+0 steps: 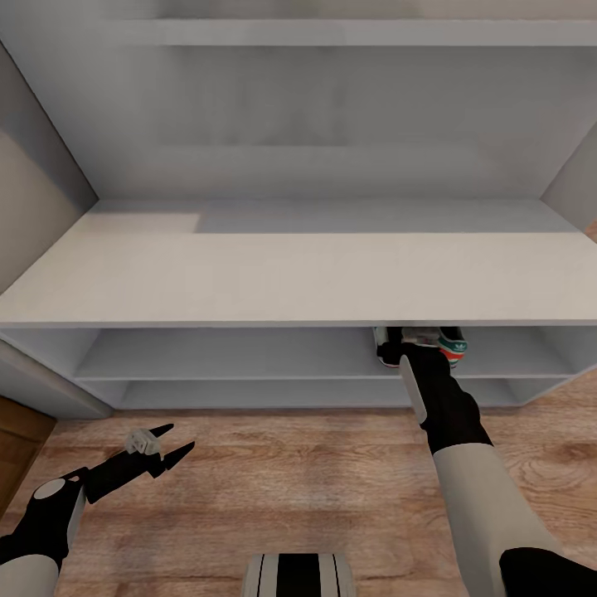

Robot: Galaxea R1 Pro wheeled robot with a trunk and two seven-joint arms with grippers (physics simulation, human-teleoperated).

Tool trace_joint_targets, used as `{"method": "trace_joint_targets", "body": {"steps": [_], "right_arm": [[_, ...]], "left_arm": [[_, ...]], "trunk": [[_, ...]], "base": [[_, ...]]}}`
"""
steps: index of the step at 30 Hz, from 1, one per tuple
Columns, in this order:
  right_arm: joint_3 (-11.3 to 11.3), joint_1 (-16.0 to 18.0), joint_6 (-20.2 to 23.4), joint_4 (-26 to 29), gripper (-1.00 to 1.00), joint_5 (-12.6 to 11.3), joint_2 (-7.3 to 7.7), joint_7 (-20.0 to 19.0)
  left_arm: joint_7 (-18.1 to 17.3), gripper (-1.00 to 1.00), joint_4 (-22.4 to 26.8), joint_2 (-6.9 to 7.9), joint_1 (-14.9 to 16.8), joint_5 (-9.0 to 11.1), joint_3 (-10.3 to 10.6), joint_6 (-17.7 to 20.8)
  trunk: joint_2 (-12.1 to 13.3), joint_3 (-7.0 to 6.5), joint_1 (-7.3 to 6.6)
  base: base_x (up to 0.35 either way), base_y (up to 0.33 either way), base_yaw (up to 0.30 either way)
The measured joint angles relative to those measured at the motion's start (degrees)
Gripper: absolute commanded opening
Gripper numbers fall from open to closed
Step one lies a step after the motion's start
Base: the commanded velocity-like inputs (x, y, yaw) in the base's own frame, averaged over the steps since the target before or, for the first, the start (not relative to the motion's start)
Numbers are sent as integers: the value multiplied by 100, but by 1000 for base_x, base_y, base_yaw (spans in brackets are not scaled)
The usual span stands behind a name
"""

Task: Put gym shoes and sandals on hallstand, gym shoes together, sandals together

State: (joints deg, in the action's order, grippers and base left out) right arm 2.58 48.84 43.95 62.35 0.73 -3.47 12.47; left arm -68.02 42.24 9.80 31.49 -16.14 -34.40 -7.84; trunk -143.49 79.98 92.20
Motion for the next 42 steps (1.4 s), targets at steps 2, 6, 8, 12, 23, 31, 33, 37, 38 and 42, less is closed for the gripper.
{"method": "trace_joint_targets", "body": {"steps": [2, 6, 8, 12, 23, 31, 33, 37, 38, 42], "right_arm": [[-1, 0, 0, 0, -100, 0, 0, 0], [-2, 0, 0, 0, -100, 0, 0, 0], [-1, 0, 0, 0, -100, 0, 0, 0], [-2, 2, 0, 0, 100, 1, 0, 2], [-2, 0, 0, 0, 100, 0, 0, 2], [-2, 0, 0, 0, 100, 0, 0, 2], [-2, 0, 0, 0, 100, 0, 0, 2], [0, 0, 0, 0, 100, 1, 0, 2], [-1, 0, 0, 0, 100, -1, 0, 2], [2, 1, 0, 0, 100, 0, 0, 2]], "left_arm": [[0, 100, 0, 0, 0, 0, 0, 0], [1, 100, 0, 0, 0, 0, -1, 0], [0, 100, 0, 0, 0, 0, -3, 0], [-1, 100, 0, 0, 0, 0, -1, 0], [-3, 100, 0, 0, 0, 0, -4, 0], [-3, 100, 0, 0, 0, 0, -4, 0], [-2, 100, 0, 0, 0, 0, -4, 0], [-3, 100, 0, 0, 0, 0, -3, 0], [-2, 100, 0, 0, 0, 0, -3, 0], [-5, 100, 0, 0, 0, 0, -4, 0]], "trunk": [[0, 0, 0], [0, 0, 0], [0, 0, 0], [0, 0, 0], [0, 0, 0], [0, 0, 1], [0, 0, 3], [0, 0, 3], [0, 0, 4], [0, 0, 3]], "base": [[0, 0, 0], [0, 0, 0], [0, 0, 0], [0, 0, 0], [0, 0, 0], [-55, 0, 0], [-295, 0, 0], [-326, 0, 0], [-334, 0, 0], [-326, 0, 0]]}}
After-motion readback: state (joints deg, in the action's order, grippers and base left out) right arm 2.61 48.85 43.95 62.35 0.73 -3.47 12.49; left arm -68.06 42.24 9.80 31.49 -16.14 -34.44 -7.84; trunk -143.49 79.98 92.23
